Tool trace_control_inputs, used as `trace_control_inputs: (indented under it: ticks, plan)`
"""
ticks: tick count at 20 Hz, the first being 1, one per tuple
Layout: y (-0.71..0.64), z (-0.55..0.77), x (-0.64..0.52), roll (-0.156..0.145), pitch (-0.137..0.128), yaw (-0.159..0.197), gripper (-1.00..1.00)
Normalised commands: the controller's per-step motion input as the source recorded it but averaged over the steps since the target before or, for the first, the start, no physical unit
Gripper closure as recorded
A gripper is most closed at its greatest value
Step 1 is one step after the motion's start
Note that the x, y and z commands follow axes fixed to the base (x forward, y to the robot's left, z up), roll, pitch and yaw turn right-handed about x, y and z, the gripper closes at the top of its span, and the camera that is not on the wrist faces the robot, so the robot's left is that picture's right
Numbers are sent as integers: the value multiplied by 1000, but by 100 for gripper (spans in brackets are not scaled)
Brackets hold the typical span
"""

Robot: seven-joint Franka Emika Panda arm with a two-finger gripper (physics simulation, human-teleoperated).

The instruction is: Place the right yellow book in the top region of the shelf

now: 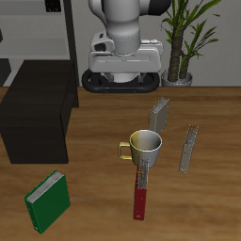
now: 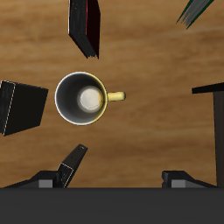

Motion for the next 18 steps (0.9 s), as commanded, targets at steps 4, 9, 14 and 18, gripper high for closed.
trace_control_inputs:
  ticks: [4,9,14,18]
  plan:
    - [58,-8,-51,-18,-53,-46,-100]
    - [86,-69,-111,-41,-57,-22,-100]
    - [130,-110,-166,-52,-43,-33,-100]
    - [271,-168,-244,4,-41,-26,-100]
